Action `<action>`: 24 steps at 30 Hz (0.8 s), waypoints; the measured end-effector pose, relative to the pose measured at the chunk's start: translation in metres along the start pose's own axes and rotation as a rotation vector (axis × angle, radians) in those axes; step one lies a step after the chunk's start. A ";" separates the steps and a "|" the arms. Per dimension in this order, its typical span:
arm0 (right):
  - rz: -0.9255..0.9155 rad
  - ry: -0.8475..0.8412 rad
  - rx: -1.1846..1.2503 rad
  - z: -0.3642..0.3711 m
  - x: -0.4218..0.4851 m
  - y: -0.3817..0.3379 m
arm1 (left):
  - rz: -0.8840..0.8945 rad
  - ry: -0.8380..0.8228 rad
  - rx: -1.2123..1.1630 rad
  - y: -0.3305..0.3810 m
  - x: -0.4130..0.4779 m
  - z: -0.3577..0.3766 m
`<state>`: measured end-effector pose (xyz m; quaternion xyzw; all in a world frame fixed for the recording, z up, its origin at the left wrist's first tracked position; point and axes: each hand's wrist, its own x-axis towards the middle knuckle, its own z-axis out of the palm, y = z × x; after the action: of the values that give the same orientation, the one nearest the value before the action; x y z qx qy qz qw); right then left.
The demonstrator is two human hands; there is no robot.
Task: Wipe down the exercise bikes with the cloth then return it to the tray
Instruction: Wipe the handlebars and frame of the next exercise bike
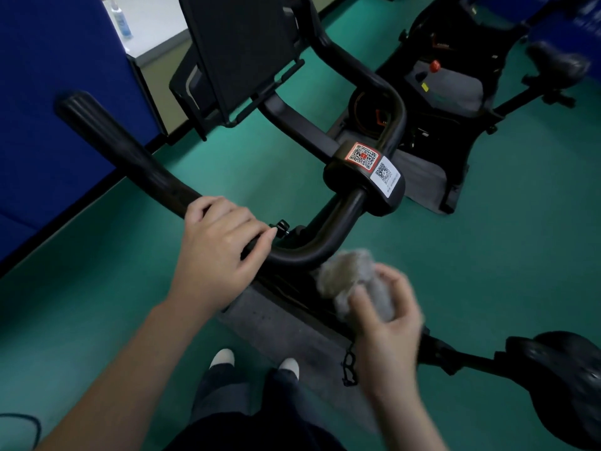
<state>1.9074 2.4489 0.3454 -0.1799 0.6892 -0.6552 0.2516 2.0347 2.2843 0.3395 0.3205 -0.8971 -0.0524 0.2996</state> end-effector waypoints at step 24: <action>-0.415 -1.264 -1.153 0.077 0.127 -0.076 | 0.028 0.002 -0.131 -0.008 0.000 -0.003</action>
<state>1.8432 2.3073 0.4059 -0.7296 0.5978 -0.0154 0.3318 2.0408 2.2785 0.3392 0.2879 -0.8958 -0.1066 0.3214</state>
